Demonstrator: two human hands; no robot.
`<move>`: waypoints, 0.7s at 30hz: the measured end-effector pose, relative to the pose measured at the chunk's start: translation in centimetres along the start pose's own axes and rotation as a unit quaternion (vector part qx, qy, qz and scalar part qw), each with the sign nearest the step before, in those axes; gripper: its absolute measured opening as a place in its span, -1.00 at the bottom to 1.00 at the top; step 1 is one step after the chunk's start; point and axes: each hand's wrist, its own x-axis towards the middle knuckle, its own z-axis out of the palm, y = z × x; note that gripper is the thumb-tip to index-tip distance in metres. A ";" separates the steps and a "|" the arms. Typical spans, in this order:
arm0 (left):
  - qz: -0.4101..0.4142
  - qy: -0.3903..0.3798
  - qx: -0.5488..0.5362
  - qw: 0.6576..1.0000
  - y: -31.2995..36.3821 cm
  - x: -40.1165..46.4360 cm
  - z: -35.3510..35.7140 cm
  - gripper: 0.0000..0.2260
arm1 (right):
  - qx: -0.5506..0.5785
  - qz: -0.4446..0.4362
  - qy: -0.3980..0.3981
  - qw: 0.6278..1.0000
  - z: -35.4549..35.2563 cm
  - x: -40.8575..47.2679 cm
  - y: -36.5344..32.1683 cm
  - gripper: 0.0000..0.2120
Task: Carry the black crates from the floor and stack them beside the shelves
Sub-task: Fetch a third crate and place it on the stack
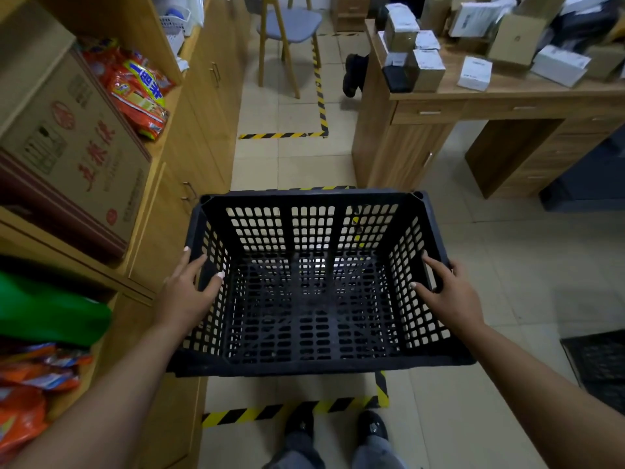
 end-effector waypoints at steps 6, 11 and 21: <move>-0.006 -0.033 0.067 0.997 0.2 0.3 0.1 -0.42 | -0.035 -0.005 -0.025 0.999 0.0 0.3 -0.2 -0.42; -0.002 -0.055 0.105 0.993 0.1 -0.4 0.4 -0.37 | -0.060 -0.011 -0.042 0.997 -0.1 -0.1 0.0 -0.34; 0.049 -0.021 0.159 0.986 -1.4 -2.6 1.5 -0.27 | -0.179 -0.057 -0.027 0.982 1.0 -4.0 1.4 -0.28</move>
